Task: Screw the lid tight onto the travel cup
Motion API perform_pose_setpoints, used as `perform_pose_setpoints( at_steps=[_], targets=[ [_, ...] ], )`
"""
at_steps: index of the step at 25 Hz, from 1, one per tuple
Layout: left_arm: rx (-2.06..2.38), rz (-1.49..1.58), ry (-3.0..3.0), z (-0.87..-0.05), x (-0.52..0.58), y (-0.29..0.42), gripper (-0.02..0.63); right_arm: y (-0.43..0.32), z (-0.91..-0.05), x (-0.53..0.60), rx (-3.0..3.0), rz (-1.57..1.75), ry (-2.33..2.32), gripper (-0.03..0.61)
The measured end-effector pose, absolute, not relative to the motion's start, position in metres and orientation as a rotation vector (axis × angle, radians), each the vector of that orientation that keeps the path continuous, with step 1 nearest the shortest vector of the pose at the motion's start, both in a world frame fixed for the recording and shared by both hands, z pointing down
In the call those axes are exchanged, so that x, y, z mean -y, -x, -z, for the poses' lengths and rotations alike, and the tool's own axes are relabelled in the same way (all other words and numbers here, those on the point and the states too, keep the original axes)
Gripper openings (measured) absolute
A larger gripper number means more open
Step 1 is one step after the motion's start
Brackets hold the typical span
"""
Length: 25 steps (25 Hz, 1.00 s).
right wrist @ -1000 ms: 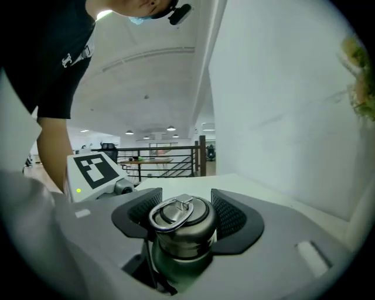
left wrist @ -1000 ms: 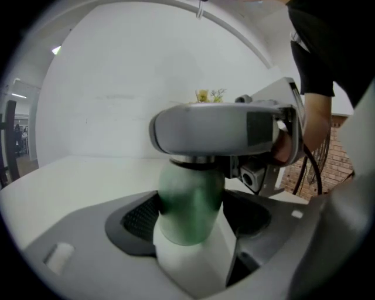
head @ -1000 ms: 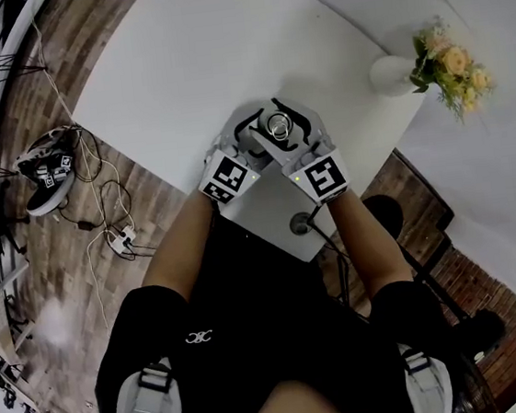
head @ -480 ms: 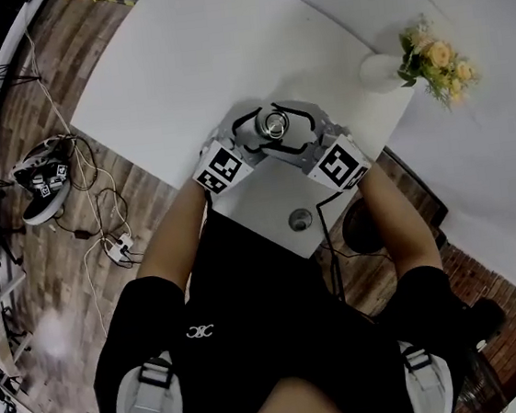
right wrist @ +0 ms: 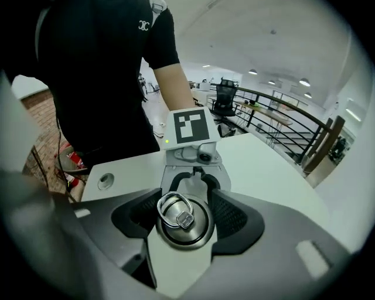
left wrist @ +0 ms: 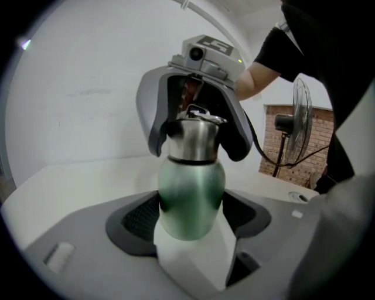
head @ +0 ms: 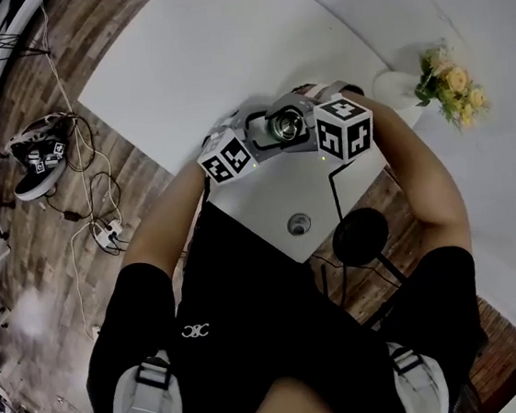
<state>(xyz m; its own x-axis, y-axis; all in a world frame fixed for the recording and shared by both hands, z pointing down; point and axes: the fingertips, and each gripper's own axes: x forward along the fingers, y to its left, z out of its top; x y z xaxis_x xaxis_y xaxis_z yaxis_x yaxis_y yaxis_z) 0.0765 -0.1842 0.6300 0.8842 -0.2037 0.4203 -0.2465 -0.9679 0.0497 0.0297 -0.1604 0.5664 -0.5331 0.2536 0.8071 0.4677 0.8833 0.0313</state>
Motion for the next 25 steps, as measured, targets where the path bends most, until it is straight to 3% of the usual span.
perform_pose_setpoints(
  at_steps=[8,15,25],
  targets=[
    [0.412,-0.622,-2.924,-0.631,0.184,-0.071,0.388,-0.021,-0.555,0.168,2.412,0.127,0.307,0.267],
    [0.523,-0.606,-2.894,-0.633,0.185,-0.072,0.388,-0.020,-0.529,0.198,2.755,0.012,-0.567,0.265],
    [0.608,-0.584,-2.856,-0.635,0.187,-0.077,0.388,-0.046,-0.529,0.216,2.569,-0.084,-1.407,0.267]
  ],
)
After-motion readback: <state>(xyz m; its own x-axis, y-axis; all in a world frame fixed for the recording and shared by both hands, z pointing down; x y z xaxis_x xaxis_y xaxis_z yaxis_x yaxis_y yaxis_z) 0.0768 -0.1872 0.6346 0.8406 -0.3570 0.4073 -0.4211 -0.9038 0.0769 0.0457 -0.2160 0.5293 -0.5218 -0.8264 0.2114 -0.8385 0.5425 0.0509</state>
